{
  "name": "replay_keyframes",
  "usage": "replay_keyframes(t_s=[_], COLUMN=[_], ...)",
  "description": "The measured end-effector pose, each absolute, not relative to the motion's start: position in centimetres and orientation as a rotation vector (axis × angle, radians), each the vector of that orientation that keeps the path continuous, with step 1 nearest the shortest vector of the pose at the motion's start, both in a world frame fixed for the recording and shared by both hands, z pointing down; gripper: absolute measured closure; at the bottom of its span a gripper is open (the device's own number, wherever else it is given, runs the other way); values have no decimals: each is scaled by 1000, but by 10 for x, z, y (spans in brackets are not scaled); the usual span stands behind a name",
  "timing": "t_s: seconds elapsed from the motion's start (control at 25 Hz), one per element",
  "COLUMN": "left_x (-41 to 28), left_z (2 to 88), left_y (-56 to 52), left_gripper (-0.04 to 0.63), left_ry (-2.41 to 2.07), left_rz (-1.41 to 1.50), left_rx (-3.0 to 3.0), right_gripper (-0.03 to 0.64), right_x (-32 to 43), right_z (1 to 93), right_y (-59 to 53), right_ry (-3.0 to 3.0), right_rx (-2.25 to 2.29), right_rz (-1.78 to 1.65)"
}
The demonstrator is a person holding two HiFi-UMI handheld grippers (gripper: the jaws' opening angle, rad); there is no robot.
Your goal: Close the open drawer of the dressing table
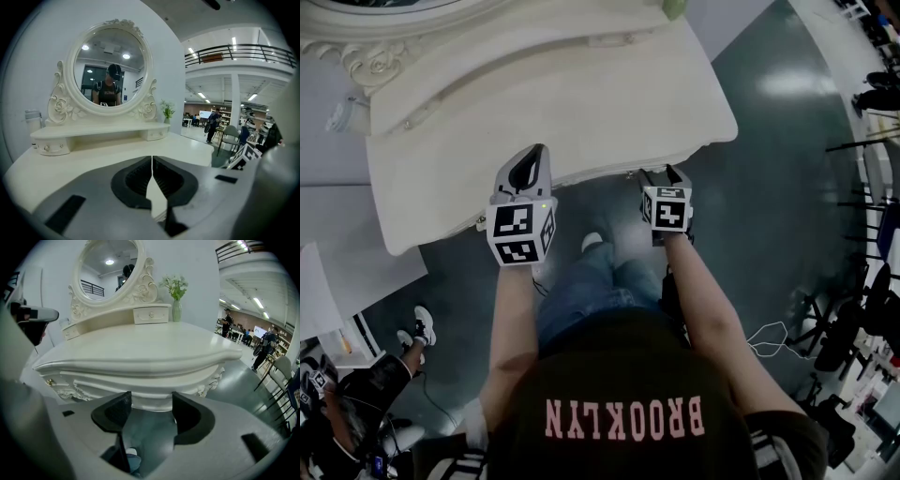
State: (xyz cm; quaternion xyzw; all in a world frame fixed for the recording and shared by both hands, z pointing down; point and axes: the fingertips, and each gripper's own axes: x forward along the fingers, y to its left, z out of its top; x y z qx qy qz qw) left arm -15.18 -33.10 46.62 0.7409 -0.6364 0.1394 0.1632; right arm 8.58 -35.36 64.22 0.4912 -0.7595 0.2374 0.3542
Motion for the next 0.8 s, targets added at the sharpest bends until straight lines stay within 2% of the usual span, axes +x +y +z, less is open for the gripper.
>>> replay_keyframes(t_s=[0.8], left_x=[-166], left_z=[462], left_y=[-333], left_gripper=[586], left_ry=[-1852], left_rz=[443], left_rx=[2111], right_gripper=[357], right_x=[76], right_z=[642], right_y=[-373], right_ry=[-1994], right_rx=[1300], right_rz=[600])
